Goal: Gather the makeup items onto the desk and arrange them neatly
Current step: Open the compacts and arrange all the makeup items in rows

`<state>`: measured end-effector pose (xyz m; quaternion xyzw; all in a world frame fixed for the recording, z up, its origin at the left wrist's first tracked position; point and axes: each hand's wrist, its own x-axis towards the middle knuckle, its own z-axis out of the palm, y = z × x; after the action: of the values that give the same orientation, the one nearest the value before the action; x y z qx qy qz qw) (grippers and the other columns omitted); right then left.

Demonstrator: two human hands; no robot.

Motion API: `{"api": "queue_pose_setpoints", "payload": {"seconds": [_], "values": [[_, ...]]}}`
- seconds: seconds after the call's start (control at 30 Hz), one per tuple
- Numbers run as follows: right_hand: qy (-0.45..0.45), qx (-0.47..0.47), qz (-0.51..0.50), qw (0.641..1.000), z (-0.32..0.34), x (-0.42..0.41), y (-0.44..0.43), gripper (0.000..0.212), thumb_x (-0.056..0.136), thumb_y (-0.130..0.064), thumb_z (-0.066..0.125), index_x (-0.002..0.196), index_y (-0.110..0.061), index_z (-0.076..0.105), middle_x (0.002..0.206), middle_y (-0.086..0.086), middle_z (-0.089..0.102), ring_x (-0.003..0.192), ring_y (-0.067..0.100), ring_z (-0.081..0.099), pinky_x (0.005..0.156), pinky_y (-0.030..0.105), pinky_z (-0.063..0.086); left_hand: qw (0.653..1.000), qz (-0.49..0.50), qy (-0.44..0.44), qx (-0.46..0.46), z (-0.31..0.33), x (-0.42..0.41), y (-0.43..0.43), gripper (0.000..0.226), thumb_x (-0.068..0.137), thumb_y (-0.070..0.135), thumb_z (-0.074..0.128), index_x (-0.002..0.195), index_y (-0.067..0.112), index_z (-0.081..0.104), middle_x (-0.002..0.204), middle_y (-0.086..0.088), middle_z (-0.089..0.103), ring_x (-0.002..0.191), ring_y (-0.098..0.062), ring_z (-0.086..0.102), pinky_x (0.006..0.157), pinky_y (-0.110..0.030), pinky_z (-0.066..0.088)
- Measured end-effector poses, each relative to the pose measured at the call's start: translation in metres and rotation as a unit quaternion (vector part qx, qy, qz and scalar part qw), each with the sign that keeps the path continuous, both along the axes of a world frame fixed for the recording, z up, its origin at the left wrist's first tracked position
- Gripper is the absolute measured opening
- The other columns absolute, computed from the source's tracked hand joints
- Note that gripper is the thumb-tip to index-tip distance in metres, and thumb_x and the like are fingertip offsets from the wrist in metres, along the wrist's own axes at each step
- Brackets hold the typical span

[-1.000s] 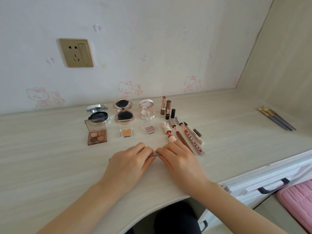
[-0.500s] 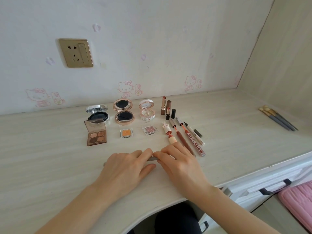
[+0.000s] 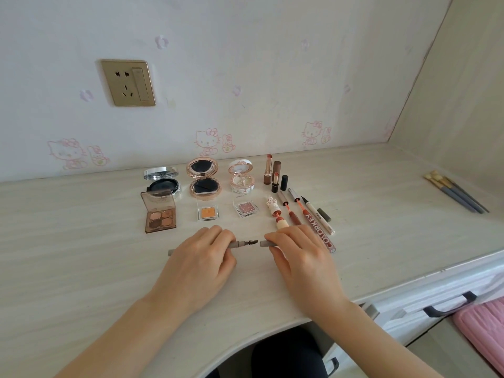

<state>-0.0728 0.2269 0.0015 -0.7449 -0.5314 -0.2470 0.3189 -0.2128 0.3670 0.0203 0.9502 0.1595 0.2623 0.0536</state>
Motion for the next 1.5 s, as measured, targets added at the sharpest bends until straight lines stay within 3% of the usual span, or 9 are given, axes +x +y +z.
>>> {"api": "queue_pose_setpoints", "payload": {"seconds": [0.17,0.33,0.5,0.7,0.83,1.0,1.17,1.3,1.5], "values": [[0.023,-0.005,-0.029,0.999,-0.004,0.003,-0.001,0.015,0.083,-0.013,0.071,0.098,-0.014,0.071,0.093,-0.002,0.068,0.087,0.022,0.062,0.071,0.039,0.053,0.999,0.001,-0.027,-0.023,-0.004,0.0,0.005,0.026,0.079,-0.001,0.062,0.101,0.011,0.067,0.089,0.004,0.059,0.083,-0.015,0.058,0.064,-0.024,0.048],[0.066,0.008,-0.026,0.997,-0.003,0.003,-0.001,0.013,0.083,-0.018,0.07,0.096,-0.017,0.071,0.089,-0.007,0.069,0.086,0.017,0.061,0.072,0.035,0.054,0.996,-0.03,-0.063,-0.064,-0.003,0.001,0.006,0.03,0.087,0.002,0.062,0.116,0.011,0.064,0.098,0.003,0.06,0.088,-0.015,0.06,0.076,-0.029,0.051],[0.142,0.02,-0.012,0.99,0.001,0.007,-0.002,0.012,0.082,-0.018,0.072,0.094,-0.019,0.068,0.088,-0.01,0.064,0.084,0.011,0.058,0.075,0.024,0.048,0.985,-0.003,-0.116,-0.129,0.003,0.003,0.002,0.029,0.084,0.015,0.071,0.112,0.016,0.066,0.078,0.007,0.06,0.068,-0.013,0.058,0.063,-0.039,0.053],[0.21,0.012,-0.01,0.978,-0.001,0.016,-0.007,0.021,0.086,-0.028,0.066,0.106,-0.032,0.061,0.078,-0.019,0.054,0.08,0.001,0.053,0.067,0.007,0.037,0.971,0.017,-0.155,-0.18,0.007,0.009,-0.003,0.028,0.082,0.025,0.073,0.109,0.023,0.065,0.06,0.007,0.057,0.06,-0.013,0.057,0.064,-0.04,0.052],[0.214,0.035,-0.005,0.976,0.004,0.029,-0.013,0.018,0.088,-0.037,0.057,0.105,-0.038,0.056,0.074,-0.015,0.052,0.077,0.005,0.052,0.063,0.012,0.042,0.97,0.009,-0.138,-0.2,0.006,0.017,-0.008,0.039,0.083,0.027,0.071,0.12,0.026,0.057,0.059,0.008,0.059,0.059,-0.009,0.057,0.066,-0.04,0.052],[0.217,0.001,-0.044,0.975,0.001,0.055,-0.029,0.022,0.085,-0.031,0.061,0.107,-0.036,0.06,0.074,-0.019,0.054,0.08,0.0,0.052,0.062,0.009,0.038,0.97,-0.011,-0.128,-0.207,0.005,0.028,-0.015,0.024,0.085,0.03,0.066,0.105,0.034,0.053,0.059,0.008,0.057,0.06,-0.009,0.055,0.063,-0.038,0.05],[0.215,-0.01,-0.072,0.974,0.001,0.082,-0.045,0.02,0.087,-0.034,0.061,0.107,-0.034,0.061,0.074,-0.019,0.056,0.08,-0.002,0.051,0.061,0.008,0.033,0.974,-0.04,-0.108,-0.193,0.005,0.048,-0.029,0.023,0.088,0.03,0.061,0.108,0.038,0.053,0.062,0.007,0.055,0.062,-0.008,0.054,0.063,-0.036,0.049],[0.215,-0.046,-0.084,0.972,0.0,0.103,-0.056,0.022,0.087,-0.03,0.063,0.108,-0.029,0.062,0.077,-0.018,0.057,0.081,0.008,0.051,0.063,0.009,0.032,0.976,-0.067,-0.099,-0.183,0.005,0.07,-0.045,0.018,0.089,0.032,0.057,0.107,0.034,0.057,0.06,0.013,0.054,0.062,-0.004,0.054,0.06,-0.025,0.046],[0.209,-0.076,-0.102,0.97,-0.004,0.131,-0.073,0.028,0.087,-0.027,0.063,0.115,-0.027,0.06,0.081,-0.017,0.056,0.086,0.012,0.048,0.064,0.011,0.032,0.98,-0.088,-0.071,-0.161,0.001,0.111,-0.069,0.014,0.091,0.03,0.056,0.104,0.032,0.062,0.06,0.01,0.045,0.063,-0.008,0.047,0.057,-0.027,0.043]]}}
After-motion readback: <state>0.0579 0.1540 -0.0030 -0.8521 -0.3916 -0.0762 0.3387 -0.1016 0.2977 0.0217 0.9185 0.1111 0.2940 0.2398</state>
